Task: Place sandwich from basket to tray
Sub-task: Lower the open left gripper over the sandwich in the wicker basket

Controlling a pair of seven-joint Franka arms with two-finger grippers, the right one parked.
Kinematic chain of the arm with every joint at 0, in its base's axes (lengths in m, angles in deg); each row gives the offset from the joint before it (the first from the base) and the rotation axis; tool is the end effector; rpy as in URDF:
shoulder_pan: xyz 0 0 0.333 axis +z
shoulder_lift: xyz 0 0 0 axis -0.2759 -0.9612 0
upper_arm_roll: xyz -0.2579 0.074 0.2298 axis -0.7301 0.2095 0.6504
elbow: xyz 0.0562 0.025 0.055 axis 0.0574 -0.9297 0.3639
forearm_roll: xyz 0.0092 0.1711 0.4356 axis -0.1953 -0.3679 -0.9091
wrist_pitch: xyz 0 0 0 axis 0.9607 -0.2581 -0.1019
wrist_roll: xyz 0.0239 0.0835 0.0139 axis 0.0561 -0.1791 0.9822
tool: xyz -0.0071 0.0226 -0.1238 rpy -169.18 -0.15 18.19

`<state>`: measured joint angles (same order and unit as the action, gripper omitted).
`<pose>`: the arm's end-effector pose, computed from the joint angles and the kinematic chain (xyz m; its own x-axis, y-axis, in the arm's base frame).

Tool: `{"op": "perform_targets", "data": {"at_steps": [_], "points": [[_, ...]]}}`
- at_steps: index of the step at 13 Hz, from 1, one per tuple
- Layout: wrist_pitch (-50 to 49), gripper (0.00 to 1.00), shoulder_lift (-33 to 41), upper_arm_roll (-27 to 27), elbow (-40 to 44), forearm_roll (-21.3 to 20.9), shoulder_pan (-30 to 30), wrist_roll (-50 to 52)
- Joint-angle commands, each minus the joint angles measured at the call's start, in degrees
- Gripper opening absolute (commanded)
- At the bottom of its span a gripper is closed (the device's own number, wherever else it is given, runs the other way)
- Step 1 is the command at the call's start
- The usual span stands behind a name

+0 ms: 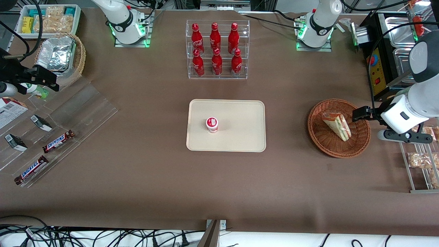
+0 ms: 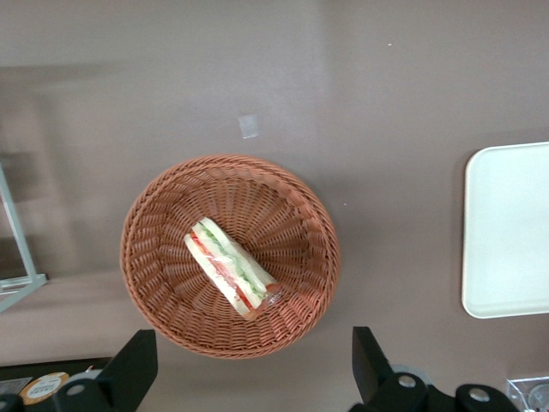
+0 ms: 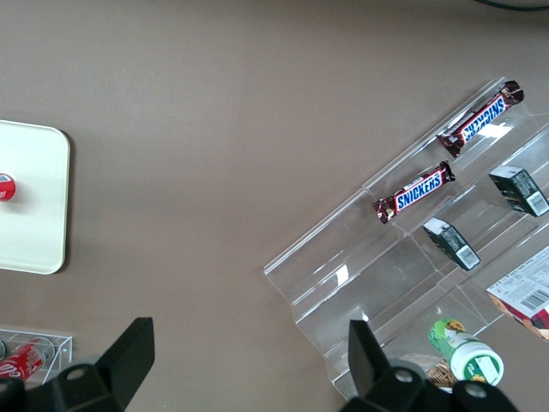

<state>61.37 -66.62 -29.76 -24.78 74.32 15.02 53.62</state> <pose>0.7257 -0.0237 0.5110 0.9913 -0.0841 -0.1015 -0.0848 -0.9964 -0.0021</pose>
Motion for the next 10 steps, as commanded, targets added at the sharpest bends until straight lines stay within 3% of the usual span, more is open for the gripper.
{"op": "perform_targets", "data": {"at_steps": [1,8,10], "points": [[-1.37,1.00,0.23,-0.28,0.79,-1.47,-0.06,0.92],[-0.76,1.00,-4.34,0.69,-1.23,-2.43,2.12,2.75],[2.57,1.00,-4.17,0.69,-4.73,-2.52,2.57,11.59]]}}
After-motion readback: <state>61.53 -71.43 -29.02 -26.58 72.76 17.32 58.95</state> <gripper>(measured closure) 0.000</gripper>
